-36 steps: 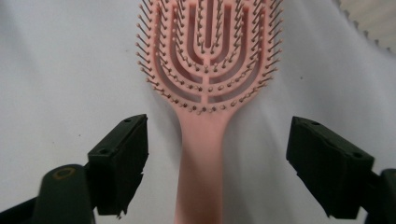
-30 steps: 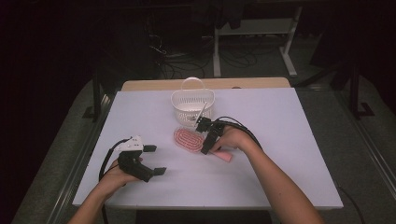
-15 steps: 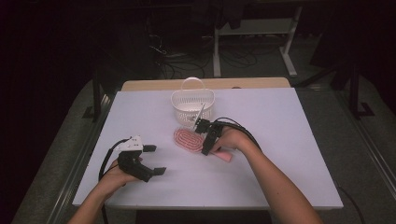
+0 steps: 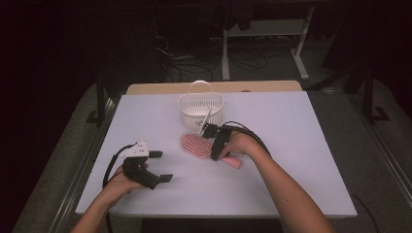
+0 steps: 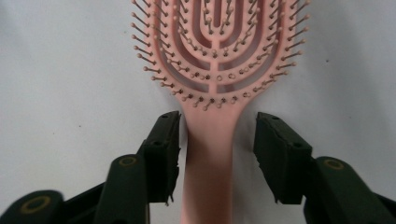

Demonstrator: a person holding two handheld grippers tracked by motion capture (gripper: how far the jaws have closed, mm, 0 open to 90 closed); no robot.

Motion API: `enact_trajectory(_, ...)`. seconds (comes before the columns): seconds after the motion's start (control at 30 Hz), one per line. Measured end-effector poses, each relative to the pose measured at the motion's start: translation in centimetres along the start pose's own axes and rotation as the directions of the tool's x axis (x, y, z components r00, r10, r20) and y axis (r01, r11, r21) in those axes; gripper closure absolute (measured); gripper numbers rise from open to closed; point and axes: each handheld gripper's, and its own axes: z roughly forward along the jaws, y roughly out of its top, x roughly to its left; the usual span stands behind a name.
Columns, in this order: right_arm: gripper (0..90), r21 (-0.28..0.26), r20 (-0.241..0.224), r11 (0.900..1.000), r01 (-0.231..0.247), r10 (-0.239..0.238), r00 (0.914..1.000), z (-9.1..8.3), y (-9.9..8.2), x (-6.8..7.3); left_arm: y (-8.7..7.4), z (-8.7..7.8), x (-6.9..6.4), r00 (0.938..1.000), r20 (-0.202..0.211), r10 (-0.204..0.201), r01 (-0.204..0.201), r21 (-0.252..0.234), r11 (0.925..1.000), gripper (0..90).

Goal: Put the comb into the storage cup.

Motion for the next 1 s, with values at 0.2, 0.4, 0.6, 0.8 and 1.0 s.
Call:
enact_trajectory(0.2,55.9,0.009,0.021,0.9999,0.011,-0.011,0.9997,0.0,0.2,0.1,0.0,0.0,0.0,1.0,0.0,-0.001,0.001,-0.001,1.0,0.2)
enact_trajectory(0.4,63.6,0.019,0.021,0.9996,0.02,-0.021,0.9996,0.0,0.3,0.4,0.0,0.0,0.0,1.0,0.0,0.001,-0.001,-0.001,1.0,0.2)
enact_trajectory(0.6,65.8,0.033,0.046,0.9989,0.034,-0.035,0.9983,0.1,0.5,0.7,0.0,0.0,0.0,1.0,0.0,0.0,0.0,-0.001,1.0,0.2)
enact_trajectory(0.8,67.0,0.057,0.068,0.9979,0.029,-0.033,0.9971,0.2,0.8,1.0,0.1,0.0,-0.1,1.0,0.0,0.004,-0.004,-0.001,1.0,0.2)
enact_trajectory(1.0,67.9,0.058,0.07,0.9979,0.027,-0.031,0.9971,0.2,0.8,1.0,0.1,0.1,-0.1,1.0,0.001,0.005,-0.005,0.0,1.0,0.2)
